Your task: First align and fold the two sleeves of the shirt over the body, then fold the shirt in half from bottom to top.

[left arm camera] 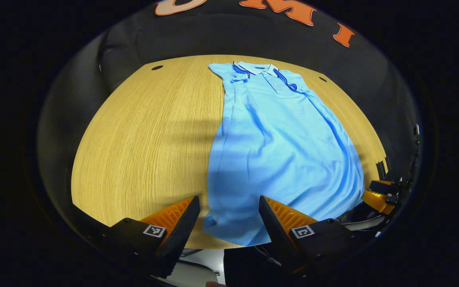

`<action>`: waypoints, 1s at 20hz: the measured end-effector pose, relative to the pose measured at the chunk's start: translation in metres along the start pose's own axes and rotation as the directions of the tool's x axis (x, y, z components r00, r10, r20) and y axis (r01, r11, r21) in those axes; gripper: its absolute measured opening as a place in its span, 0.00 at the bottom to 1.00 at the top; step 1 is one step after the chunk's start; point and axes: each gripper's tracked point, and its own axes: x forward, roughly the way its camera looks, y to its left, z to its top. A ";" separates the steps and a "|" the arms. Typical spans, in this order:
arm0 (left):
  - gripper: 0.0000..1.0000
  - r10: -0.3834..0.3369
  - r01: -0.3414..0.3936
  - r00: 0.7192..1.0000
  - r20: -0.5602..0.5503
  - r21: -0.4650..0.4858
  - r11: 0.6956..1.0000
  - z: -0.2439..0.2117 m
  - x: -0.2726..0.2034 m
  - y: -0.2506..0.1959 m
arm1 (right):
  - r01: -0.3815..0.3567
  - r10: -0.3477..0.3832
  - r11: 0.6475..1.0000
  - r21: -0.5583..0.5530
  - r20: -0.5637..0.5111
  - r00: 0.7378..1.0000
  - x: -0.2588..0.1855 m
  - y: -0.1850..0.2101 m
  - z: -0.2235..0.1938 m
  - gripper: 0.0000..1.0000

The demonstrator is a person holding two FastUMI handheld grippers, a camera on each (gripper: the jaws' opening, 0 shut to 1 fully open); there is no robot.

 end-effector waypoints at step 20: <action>0.10 0.041 -0.042 0.999 0.009 0.072 0.997 -0.010 0.018 -0.032 | 0.067 -0.048 0.979 0.191 -0.103 0.993 0.009 0.002 -0.003 0.04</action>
